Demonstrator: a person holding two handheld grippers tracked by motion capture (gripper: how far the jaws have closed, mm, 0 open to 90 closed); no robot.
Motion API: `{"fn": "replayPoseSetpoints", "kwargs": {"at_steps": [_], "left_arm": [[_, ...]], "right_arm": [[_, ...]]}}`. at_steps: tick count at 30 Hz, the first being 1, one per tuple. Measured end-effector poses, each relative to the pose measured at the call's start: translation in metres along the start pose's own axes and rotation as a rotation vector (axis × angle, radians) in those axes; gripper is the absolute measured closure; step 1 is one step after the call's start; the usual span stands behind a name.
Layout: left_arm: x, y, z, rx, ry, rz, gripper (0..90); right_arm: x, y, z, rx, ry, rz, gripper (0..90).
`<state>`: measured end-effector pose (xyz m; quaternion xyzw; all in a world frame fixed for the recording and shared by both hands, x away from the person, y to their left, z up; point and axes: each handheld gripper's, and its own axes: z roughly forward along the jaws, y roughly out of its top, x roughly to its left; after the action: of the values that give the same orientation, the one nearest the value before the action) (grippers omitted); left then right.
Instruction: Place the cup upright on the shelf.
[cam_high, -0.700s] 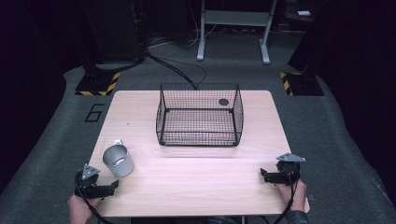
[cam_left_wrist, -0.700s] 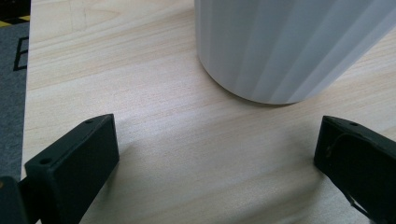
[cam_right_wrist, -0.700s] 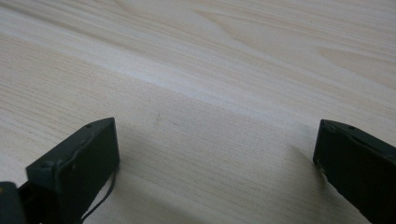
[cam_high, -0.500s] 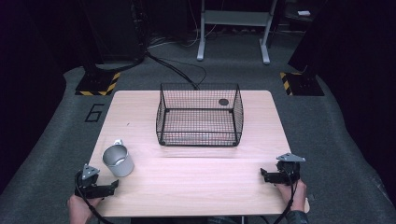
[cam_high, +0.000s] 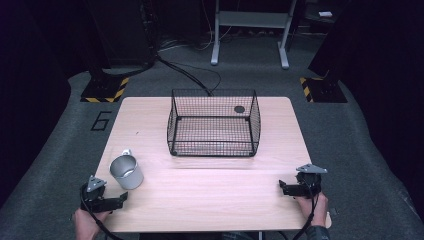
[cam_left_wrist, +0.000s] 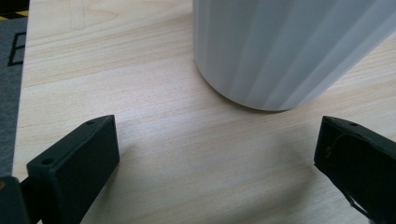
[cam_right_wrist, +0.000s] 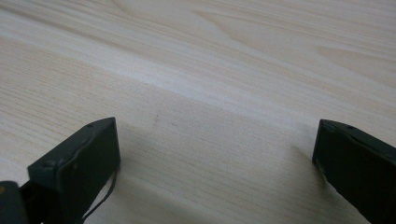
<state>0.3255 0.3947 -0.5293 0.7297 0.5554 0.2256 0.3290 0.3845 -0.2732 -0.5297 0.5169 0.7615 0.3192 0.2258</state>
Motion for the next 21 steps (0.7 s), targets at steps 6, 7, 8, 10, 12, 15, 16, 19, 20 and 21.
{"fn": "replayPoseSetpoints", "kwargs": {"at_steps": [6,7,8,10,12,15,16,19,20,21], "left_arm": [[-0.007,0.008,-0.009,-0.040,-0.033,-0.012,0.0],[-0.008,0.010,-0.010,-0.045,-0.039,-0.012,0.0],[-0.009,0.011,-0.012,-0.048,-0.044,-0.012,0.0],[-0.011,0.016,-0.016,-0.058,-0.061,-0.016,0.0],[-0.014,0.020,-0.019,-0.061,-0.063,-0.013,0.0],[-0.017,0.026,-0.024,-0.063,-0.067,-0.008,0.0],[-0.019,0.028,-0.025,-0.073,-0.061,-0.007,0.0],[-0.022,0.035,-0.029,-0.080,-0.056,0.001,0.0],[-0.023,0.037,-0.029,-0.091,-0.048,0.001,0.0],[-0.024,0.040,-0.030,-0.093,-0.046,0.000,0.0]], "right_arm": [[0.000,0.000,0.000,-0.007,0.002,0.002,0.7],[0.000,0.000,0.000,-0.007,0.002,0.002,0.7],[0.000,0.000,0.000,-0.007,0.003,0.002,0.7],[0.000,0.000,0.000,-0.007,0.002,0.003,0.8],[0.000,0.000,0.000,-0.007,0.003,0.002,0.9],[0.000,0.000,0.000,-0.007,0.003,0.003,0.9],[0.000,0.000,0.000,-0.007,0.003,0.002,0.9],[0.000,0.000,0.000,-0.008,0.003,0.002,0.9],[0.000,0.000,0.000,-0.007,0.003,0.002,0.9],[0.000,0.000,0.000,-0.008,0.003,0.002,0.9]]}}
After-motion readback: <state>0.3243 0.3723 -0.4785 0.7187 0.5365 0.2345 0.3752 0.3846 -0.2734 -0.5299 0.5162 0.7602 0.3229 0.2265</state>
